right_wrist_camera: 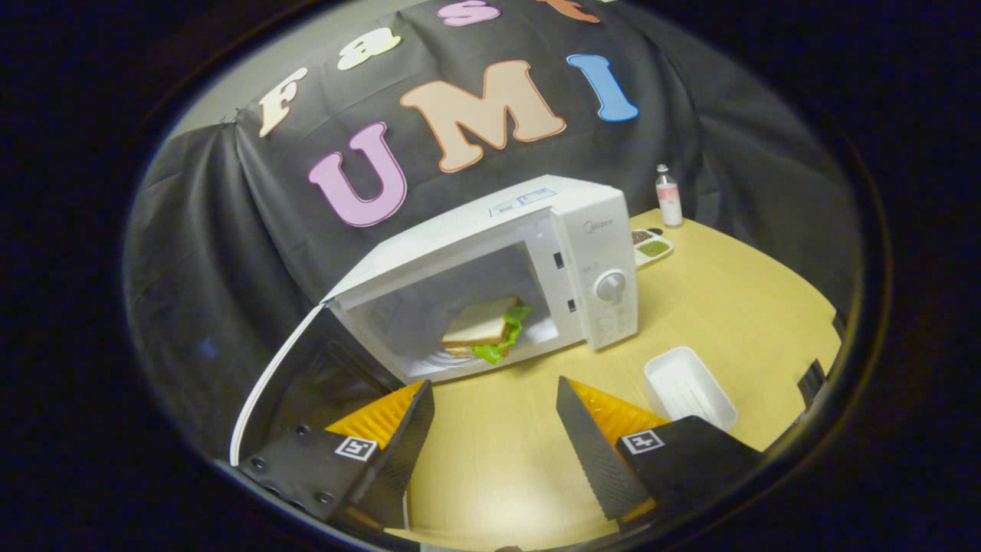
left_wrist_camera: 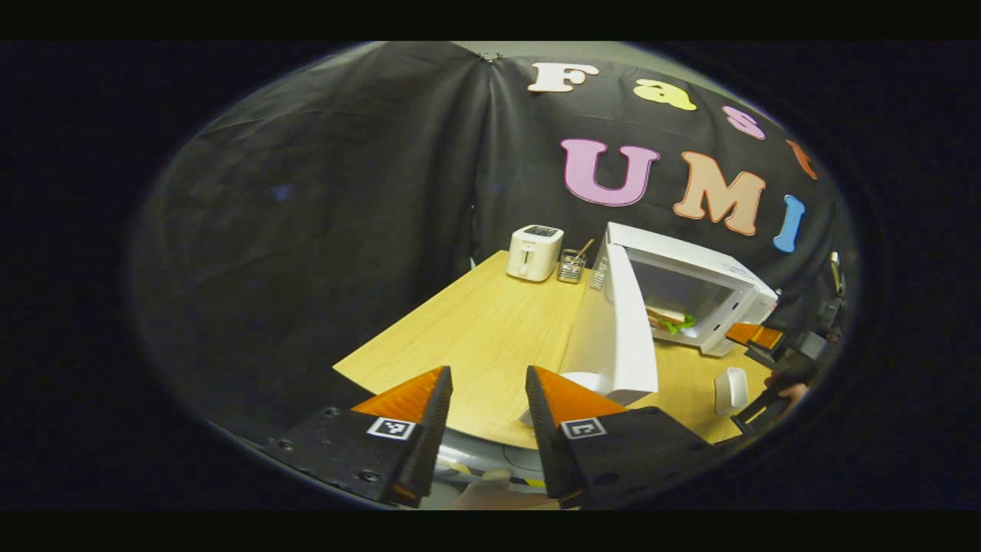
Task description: Open the microwave oven with the left hand, put the food in, and close the microwave oven.
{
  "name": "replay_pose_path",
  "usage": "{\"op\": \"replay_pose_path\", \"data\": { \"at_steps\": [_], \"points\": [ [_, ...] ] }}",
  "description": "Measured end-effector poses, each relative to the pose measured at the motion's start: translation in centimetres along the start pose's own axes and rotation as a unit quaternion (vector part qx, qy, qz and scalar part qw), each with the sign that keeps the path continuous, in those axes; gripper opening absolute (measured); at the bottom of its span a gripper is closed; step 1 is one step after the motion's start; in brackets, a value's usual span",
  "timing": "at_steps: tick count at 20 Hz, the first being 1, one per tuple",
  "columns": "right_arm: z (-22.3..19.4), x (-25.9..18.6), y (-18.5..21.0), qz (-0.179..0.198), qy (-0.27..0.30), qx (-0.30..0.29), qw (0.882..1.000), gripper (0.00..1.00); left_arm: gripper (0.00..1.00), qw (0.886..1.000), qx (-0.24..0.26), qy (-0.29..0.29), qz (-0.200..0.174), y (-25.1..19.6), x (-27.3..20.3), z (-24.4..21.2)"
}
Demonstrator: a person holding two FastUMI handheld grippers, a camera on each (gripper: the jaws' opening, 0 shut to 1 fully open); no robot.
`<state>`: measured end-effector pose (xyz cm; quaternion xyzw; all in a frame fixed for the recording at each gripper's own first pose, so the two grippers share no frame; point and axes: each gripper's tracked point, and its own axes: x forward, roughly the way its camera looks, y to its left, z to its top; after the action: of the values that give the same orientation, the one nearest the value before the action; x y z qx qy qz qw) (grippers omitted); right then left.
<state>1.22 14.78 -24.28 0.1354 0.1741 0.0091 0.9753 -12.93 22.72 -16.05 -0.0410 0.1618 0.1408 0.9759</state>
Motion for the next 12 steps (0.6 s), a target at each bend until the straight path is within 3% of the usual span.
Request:
{"op": "replay_pose_path", "data": {
  "at_steps": [1,2,3,4,7,8,10,12],
  "points": [
    [0.3,-1.0,-0.8,-0.008,-0.006,-0.006,1.000,0.91,0.49,1.000,0.006,0.001,-0.012,-0.6,0.3,0.3],
    [0.6,-1.8,-1.4,-0.018,-0.011,-0.009,1.000,0.90,0.34,1.000,0.012,0.004,-0.025,-1.0,0.9,0.2],
    [0.8,-2.6,-2.2,-0.027,-0.014,-0.010,1.000,0.90,0.32,0.999,0.017,0.007,-0.035,-1.6,1.1,0.3],
    [1.0,-3.3,-2.9,-0.036,-0.017,-0.007,0.999,0.90,0.00,0.999,0.023,0.012,-0.043,-1.8,1.5,0.3],
    [1.5,-5.2,-4.9,-0.061,-0.029,-0.001,0.998,0.91,0.00,0.997,0.037,0.028,-0.068,-2.9,2.4,0.2],
    [1.5,-5.9,-5.6,-0.071,-0.031,-0.002,0.997,0.99,0.00,0.995,0.040,0.033,-0.080,-3.5,2.7,0.2],
    [1.4,-6.9,-6.8,-0.087,-0.034,-0.008,0.996,0.99,0.04,0.993,0.050,0.041,-0.096,-4.1,2.9,-0.3],
    [0.8,-7.9,-7.9,-0.098,-0.028,-0.013,0.995,0.99,0.01,0.992,0.061,0.044,-0.104,-4.9,3.2,-0.2]
  ]
}}
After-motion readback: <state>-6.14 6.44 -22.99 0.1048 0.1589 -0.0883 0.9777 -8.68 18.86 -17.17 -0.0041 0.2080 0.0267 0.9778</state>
